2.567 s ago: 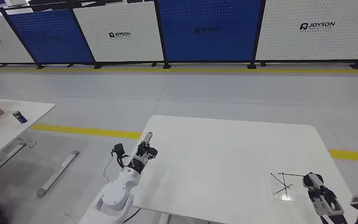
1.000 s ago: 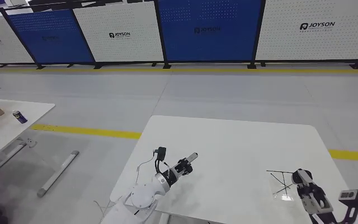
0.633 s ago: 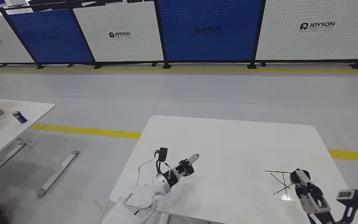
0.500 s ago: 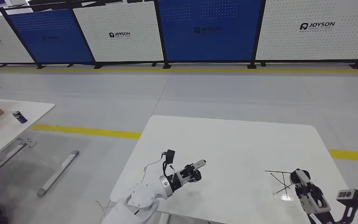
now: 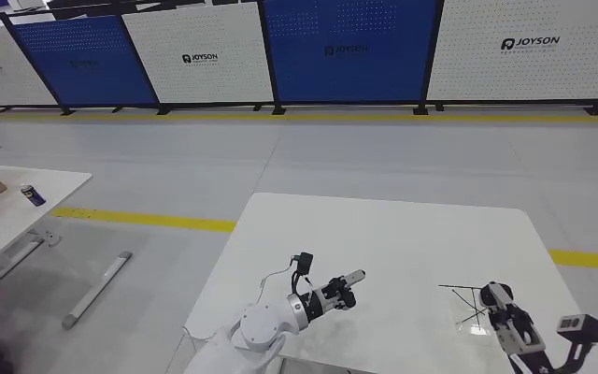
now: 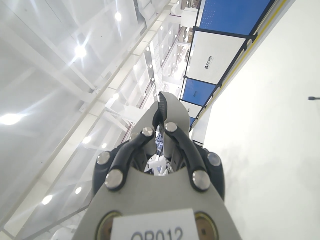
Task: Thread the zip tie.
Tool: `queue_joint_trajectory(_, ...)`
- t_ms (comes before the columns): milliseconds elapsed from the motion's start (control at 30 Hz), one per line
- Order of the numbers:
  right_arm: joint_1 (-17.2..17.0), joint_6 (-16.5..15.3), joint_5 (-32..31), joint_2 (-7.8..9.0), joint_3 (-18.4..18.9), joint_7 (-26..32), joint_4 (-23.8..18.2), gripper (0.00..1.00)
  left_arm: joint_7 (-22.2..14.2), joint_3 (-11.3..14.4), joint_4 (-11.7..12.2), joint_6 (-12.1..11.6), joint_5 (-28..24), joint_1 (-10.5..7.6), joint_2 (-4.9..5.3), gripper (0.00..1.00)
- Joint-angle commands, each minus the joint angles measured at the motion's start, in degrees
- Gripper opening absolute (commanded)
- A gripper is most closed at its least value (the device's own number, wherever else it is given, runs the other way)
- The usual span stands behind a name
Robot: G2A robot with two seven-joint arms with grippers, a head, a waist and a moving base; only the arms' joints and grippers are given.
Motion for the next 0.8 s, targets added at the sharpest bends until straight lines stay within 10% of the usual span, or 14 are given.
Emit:
queue_joint_trajectory(0,1.25,-0.07,-2.77,-0.35,-2.74,-1.72,1.22,0.0,-0.34,0.03,-0.12,-0.47,-2.54,0.1,-0.09,1.0)
queue_joint_trajectory(233,4.97,-0.07,-10.16,-2.15,-12.16,-10.67,3.28,0.0,-2.55,1.32,0.57,0.38,-8.25,-1.28,-0.44,1.0)
queue_joint_trajectory(767,5.28,0.27,-9.56,-2.5,-13.73,-11.31,4.3,0.0,-2.07,1.72,0.85,1.02,-7.37,-1.74,-0.48,1.0)
